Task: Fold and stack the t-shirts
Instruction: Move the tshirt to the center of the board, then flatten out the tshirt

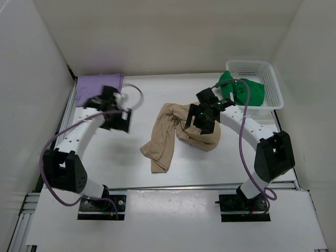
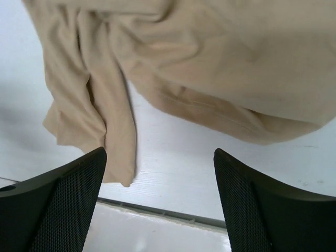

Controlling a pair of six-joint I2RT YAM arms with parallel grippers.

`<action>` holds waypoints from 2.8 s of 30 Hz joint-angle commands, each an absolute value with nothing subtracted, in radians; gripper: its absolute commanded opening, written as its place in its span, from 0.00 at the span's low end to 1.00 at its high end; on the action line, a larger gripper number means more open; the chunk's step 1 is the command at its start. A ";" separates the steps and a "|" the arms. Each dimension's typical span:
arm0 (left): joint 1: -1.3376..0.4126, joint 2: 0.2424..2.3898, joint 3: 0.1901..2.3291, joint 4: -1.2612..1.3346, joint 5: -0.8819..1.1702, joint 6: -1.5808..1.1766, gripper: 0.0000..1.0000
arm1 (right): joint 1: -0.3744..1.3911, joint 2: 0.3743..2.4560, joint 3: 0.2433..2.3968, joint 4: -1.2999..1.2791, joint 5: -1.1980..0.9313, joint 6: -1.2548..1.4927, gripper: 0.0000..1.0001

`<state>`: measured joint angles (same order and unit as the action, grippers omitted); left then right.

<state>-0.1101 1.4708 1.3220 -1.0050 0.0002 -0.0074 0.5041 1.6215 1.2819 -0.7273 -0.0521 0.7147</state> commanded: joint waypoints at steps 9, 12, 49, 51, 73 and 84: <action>-0.649 1.724 1.251 -0.825 -0.046 0.000 1.00 | 0.574 1.782 1.304 -0.853 0.345 0.624 0.93; -0.649 1.815 1.305 -0.825 -0.032 0.000 1.00 | 0.554 1.793 1.272 -0.815 0.331 0.624 0.94; -0.189 1.262 1.767 -0.977 -0.328 0.000 0.10 | 0.423 0.911 1.479 -0.966 -0.212 0.505 0.00; -0.189 1.262 1.821 -1.018 -0.308 0.000 0.10 | 0.423 0.911 1.509 -0.966 -0.193 0.505 0.00; -0.169 2.311 2.520 -1.276 -0.219 0.000 1.00 | 0.158 1.748 1.662 -0.889 -0.462 0.758 1.00; -0.115 1.777 1.836 -1.071 -0.042 0.000 1.00 | 0.403 1.577 1.389 -0.889 -0.086 0.606 1.00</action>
<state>-0.1303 2.1513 1.8278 -1.1172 -0.1177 0.0006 0.3191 1.6913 1.4666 -0.9127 -0.1814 0.6537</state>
